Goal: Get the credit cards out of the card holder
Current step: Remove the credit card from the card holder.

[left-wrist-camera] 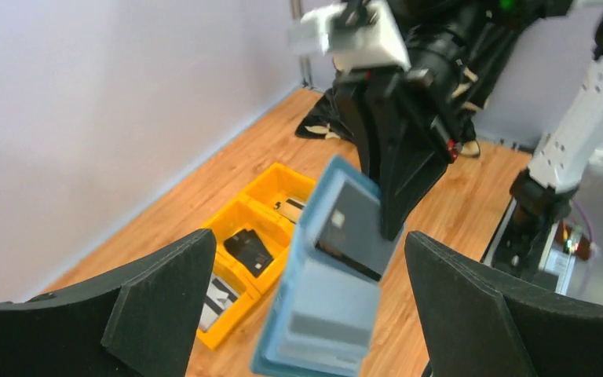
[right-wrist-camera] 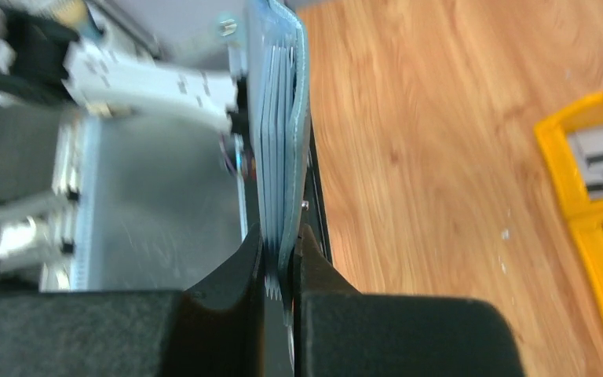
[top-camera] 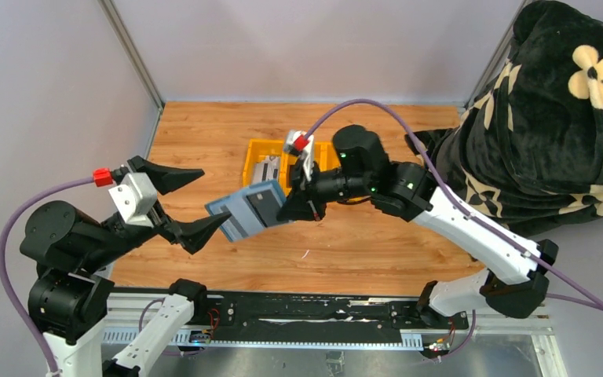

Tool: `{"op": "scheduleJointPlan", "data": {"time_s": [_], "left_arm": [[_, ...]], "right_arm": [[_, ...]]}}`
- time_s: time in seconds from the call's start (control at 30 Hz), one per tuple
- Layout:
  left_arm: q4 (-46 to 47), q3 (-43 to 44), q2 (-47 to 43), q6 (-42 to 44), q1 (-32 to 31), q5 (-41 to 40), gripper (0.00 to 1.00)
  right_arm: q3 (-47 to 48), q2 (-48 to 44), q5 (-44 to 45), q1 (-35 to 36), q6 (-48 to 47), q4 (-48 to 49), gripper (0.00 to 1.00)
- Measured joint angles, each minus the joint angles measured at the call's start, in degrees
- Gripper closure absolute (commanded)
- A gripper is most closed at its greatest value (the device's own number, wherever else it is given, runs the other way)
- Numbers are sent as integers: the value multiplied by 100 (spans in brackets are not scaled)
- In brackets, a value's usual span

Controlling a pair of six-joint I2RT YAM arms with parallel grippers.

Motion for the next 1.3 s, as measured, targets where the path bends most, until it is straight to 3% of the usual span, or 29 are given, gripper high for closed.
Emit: {"op": "scheduleJointPlan", "data": {"time_s": [0.13, 0.27, 0.43, 0.67, 0.8, 0.87, 0.93, 1.0, 1.07, 1.17, 1.3], "left_arm": [[-420, 210, 111, 743, 0, 492, 4], [-1086, -83, 269, 1451, 0, 1054, 6], [-1808, -907, 374, 1893, -2, 1620, 9], [-1969, -1241, 232, 1849, -76, 2179, 22], [-1978, -1432, 173, 1810, -111, 2409, 42], [-1996, -1543, 173, 1812, -116, 2503, 68], [-2026, -1617, 192, 1838, -118, 2538, 85], [-2024, -1641, 214, 1950, -118, 2562, 100], [-2048, -1637, 214, 2037, -136, 2570, 100], [-2098, -1558, 212, 2184, -142, 2516, 100], [-2157, -1285, 251, 2352, -144, 2448, 100]], "right_arm": [[787, 658, 439, 483, -940, -1956, 100], [1416, 1217, 713, 931, -1486, -2981, 100], [2079, 1615, 872, 1252, -1930, -3613, 100], [2900, 2061, 901, 1469, -2264, -3947, 100], [3150, 2286, 898, 1471, -2358, -4057, 100], [3329, 2413, 903, 1471, -2402, -4124, 100], [3453, 2476, 898, 1482, -2439, -4131, 98], [3482, 2479, 905, 1508, -2472, -4148, 90], [3480, 2463, 901, 1515, -2490, -4153, 74], [3062, 2223, 925, 1517, -2450, -3733, 60], [1200, 1051, 1036, 1469, -2116, -2083, 33]]}}
